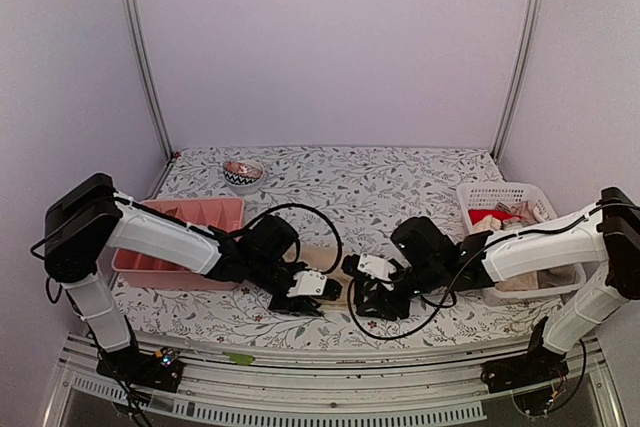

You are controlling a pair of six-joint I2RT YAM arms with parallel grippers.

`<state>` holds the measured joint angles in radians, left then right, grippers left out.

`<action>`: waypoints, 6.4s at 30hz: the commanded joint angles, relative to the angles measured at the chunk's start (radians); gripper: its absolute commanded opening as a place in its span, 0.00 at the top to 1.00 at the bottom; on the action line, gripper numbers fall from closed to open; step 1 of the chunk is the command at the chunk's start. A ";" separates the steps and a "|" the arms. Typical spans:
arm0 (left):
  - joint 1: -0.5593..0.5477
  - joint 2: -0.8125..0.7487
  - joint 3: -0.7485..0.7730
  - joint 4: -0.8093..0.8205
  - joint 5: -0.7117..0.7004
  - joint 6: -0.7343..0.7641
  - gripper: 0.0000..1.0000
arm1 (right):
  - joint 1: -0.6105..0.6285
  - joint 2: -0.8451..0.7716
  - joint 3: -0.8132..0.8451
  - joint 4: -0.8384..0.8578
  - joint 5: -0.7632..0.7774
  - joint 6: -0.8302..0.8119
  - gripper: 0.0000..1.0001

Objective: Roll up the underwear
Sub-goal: Pick up the underwear from the center of the board, then fold the underwear at the center of the board, then smooth out the underwear at the center of the board.

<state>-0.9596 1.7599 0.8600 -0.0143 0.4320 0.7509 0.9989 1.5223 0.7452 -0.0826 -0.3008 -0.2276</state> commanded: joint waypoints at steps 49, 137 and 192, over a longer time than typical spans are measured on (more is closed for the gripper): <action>0.093 0.104 0.316 -0.552 0.299 0.219 1.00 | -0.228 -0.029 0.052 0.168 -0.134 0.490 0.78; 0.432 0.094 0.304 -0.571 0.242 0.085 0.55 | -0.243 0.406 0.354 -0.080 -0.396 0.668 0.96; 0.459 -0.134 0.545 -0.536 -0.144 -0.288 0.04 | -0.400 -0.020 0.398 -0.058 -0.113 0.481 0.01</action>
<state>-0.5056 1.6306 1.4662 -0.6128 0.3954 0.5659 0.6373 1.5448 1.1736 -0.2958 -0.4820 0.2653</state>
